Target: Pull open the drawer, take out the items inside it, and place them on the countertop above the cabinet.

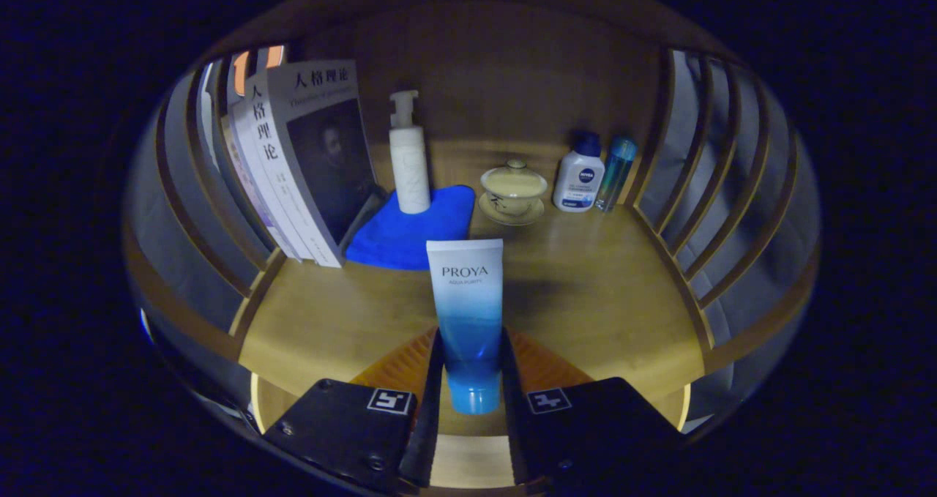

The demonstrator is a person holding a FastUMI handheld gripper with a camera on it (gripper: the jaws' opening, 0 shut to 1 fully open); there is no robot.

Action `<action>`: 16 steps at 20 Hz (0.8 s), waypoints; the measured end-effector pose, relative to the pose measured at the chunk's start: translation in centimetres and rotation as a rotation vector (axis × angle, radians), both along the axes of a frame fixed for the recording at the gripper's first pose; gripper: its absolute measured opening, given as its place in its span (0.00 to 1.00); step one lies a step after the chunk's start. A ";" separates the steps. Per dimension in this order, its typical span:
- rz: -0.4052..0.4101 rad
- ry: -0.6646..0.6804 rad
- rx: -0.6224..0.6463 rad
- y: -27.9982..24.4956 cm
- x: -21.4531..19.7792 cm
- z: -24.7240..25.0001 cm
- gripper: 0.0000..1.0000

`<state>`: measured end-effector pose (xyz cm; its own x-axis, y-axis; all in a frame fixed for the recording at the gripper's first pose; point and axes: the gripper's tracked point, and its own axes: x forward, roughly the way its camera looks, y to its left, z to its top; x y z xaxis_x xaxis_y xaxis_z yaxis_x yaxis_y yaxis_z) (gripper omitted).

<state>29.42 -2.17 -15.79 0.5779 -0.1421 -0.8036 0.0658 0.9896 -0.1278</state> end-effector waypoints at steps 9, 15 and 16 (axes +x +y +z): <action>-0.043 0.080 0.013 -0.6 -1.2 -2.9 0.48; 0.055 0.055 -0.043 0.0 -4.3 -0.4 0.62; 0.070 0.049 -0.041 0.4 -5.2 0.2 0.63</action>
<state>24.22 -1.74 -15.63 0.5479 -0.1358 -0.8255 -0.0107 0.9855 -0.1692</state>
